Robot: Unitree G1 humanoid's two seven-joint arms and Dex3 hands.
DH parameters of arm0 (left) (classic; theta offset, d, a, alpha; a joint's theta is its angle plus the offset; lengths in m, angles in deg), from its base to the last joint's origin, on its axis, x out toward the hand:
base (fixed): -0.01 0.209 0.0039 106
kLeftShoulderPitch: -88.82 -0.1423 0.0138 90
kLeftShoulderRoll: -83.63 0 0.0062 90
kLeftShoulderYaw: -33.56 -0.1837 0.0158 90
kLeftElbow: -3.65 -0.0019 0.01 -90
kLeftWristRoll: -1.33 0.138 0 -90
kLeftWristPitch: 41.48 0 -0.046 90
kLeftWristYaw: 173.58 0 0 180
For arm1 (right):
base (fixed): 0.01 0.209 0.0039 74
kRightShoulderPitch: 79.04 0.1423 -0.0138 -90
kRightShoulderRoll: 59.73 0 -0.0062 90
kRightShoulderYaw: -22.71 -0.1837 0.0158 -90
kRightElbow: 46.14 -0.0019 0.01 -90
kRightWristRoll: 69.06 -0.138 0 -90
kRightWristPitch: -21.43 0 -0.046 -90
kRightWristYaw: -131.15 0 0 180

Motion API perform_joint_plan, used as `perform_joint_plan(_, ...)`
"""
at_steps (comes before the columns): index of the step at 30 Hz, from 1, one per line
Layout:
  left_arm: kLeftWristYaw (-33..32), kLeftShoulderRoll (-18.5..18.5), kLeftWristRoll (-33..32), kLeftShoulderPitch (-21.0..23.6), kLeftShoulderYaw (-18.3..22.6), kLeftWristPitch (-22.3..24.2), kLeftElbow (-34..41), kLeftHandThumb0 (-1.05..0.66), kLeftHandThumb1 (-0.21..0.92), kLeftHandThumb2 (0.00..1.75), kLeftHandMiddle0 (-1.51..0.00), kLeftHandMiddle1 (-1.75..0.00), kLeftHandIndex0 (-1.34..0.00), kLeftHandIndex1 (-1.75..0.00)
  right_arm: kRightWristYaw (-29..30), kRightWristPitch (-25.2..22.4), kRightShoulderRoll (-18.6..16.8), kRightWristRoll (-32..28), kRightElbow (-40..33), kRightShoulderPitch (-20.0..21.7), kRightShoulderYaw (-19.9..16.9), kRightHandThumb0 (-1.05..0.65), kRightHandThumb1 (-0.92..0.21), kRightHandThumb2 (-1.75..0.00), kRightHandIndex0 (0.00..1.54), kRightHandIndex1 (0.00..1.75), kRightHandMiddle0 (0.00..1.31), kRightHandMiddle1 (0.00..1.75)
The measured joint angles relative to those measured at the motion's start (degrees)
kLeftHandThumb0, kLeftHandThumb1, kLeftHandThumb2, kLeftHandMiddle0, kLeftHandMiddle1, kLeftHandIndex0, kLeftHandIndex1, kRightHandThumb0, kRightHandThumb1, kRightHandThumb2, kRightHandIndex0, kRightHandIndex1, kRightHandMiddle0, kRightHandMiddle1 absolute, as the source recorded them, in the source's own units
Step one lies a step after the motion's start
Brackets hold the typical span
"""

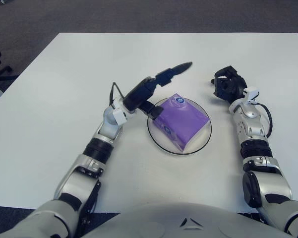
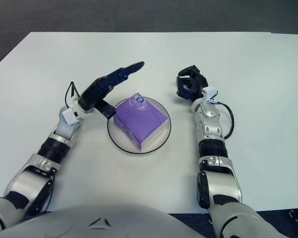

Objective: Put the tissue paper into the plate.

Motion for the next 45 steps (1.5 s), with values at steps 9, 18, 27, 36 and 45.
perform_joint_plan(9,2.98,5.18,-16.39,0.00,8.21,4.61,-3.50,-0.62,0.92,0.93,-0.74,-1.02,-0.56,-0.99,0.06,0.00,0.15,0.05,0.00,0.00,0.07,-0.01,-0.51,-1.00,0.61,1.48,0.29,1.75)
perform_joint_plan(18,-7.78,10.13,-12.57,-1.38,14.53,10.55,-2.29,-0.35,0.92,0.77,-0.79,-1.69,-0.58,-1.69,0.09,0.01,0.18,0.10,-0.04,0.19,0.16,-0.01,-0.51,-1.01,0.60,1.49,0.28,1.75)
perform_joint_plan(27,-24.56,16.06,-7.68,-3.04,19.78,17.39,-0.12,-0.26,0.92,0.65,-1.03,-1.74,-0.68,-1.74,0.09,-0.03,0.39,0.11,-0.04,-0.49,0.14,-0.01,-0.51,-1.01,0.60,1.50,0.28,1.75)
perform_joint_plan(36,-25.00,16.23,-5.46,-1.91,21.62,17.63,-3.48,-0.29,0.92,0.66,-1.05,-1.75,-0.70,-1.75,0.19,-0.03,0.33,0.15,-0.04,-0.63,0.16,-0.01,-0.51,-1.02,0.60,1.51,0.28,1.75)
perform_joint_plan(45,-26.96,14.77,-0.42,-1.82,21.92,23.05,-5.08,-0.29,0.92,0.66,-1.03,-1.75,-0.69,-1.75,3.13,4.75,-2.54,-0.59,0.50,-0.99,-1.58,-0.01,-0.51,-1.02,0.60,1.51,0.28,1.75)
